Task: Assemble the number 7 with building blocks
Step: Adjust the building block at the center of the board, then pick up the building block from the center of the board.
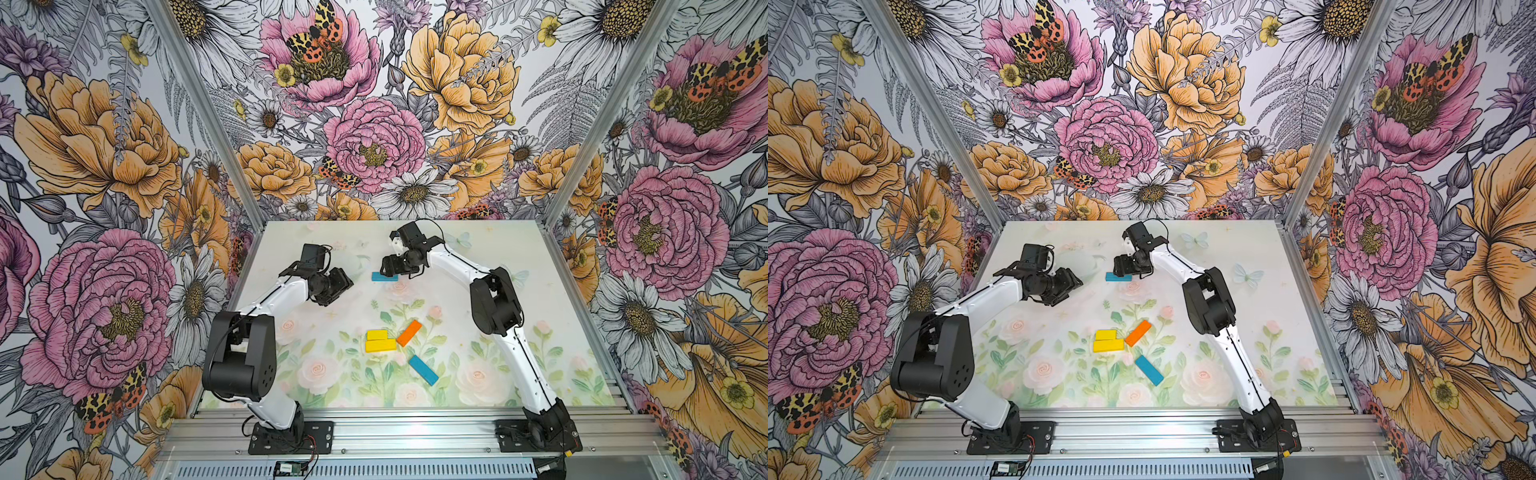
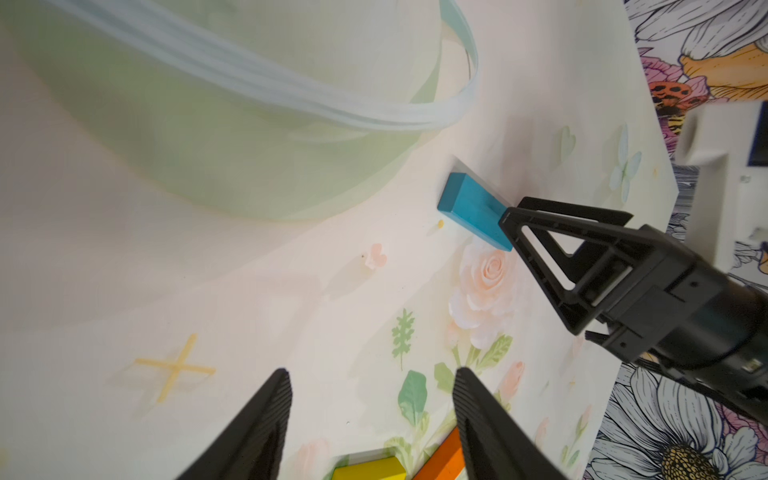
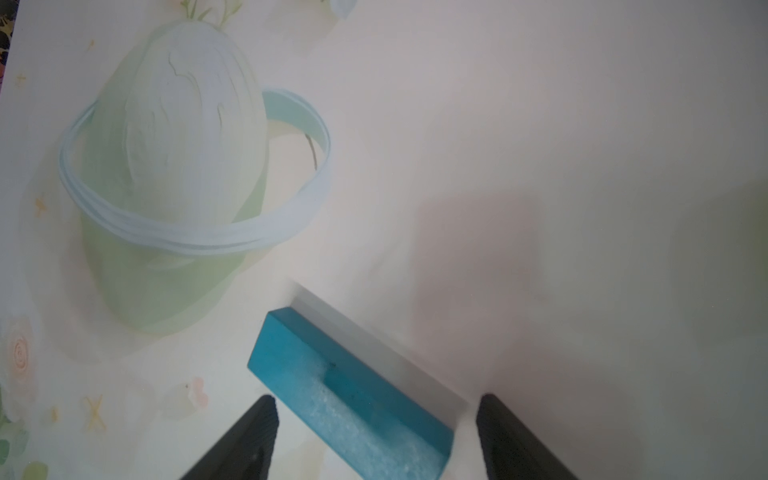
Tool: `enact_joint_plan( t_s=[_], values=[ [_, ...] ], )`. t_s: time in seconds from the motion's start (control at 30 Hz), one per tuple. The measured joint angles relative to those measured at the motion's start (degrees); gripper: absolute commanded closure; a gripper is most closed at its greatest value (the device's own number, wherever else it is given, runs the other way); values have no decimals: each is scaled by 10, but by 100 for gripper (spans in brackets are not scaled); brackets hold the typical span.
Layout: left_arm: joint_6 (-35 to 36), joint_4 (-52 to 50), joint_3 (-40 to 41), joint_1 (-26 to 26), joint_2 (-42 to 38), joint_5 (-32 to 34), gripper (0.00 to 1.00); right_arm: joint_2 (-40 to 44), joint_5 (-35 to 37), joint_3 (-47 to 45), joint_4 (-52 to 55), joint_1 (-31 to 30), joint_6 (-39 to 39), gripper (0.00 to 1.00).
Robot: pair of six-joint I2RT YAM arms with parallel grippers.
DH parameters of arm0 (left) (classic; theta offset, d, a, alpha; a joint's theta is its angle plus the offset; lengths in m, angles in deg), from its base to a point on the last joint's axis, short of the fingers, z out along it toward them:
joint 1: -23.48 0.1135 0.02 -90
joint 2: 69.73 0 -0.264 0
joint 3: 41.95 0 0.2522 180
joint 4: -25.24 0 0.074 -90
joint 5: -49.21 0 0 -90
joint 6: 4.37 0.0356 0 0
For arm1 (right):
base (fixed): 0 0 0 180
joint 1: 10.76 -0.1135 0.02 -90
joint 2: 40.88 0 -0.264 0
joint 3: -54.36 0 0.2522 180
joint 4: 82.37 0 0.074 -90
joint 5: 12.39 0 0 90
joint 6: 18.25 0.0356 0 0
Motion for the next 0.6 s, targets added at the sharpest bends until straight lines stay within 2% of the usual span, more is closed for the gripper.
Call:
enact_joint_plan(
  t_s=[0.03,0.07,0.1,0.23,0.4,0.5,0.6],
  values=[
    [-8,5,14,6,-10,-1,20,6,7,-1,3,1,-4,18],
    [-17,13,30,14,-19,-5,13,13,13,-2,6,1,-7,18],
    [-30,25,53,25,-32,-11,1,25,21,-9,7,1,-10,18],
    [-80,56,153,62,-101,-24,1,118,40,-69,10,-1,-34,17],
    [-84,53,176,61,-218,-24,1,269,83,-190,13,-38,-89,21],
    [-57,23,144,55,-250,-10,1,314,102,-253,19,-97,-114,34],
    [-32,-5,115,47,-238,-3,1,313,110,-296,35,-158,-125,46]
  ],
)
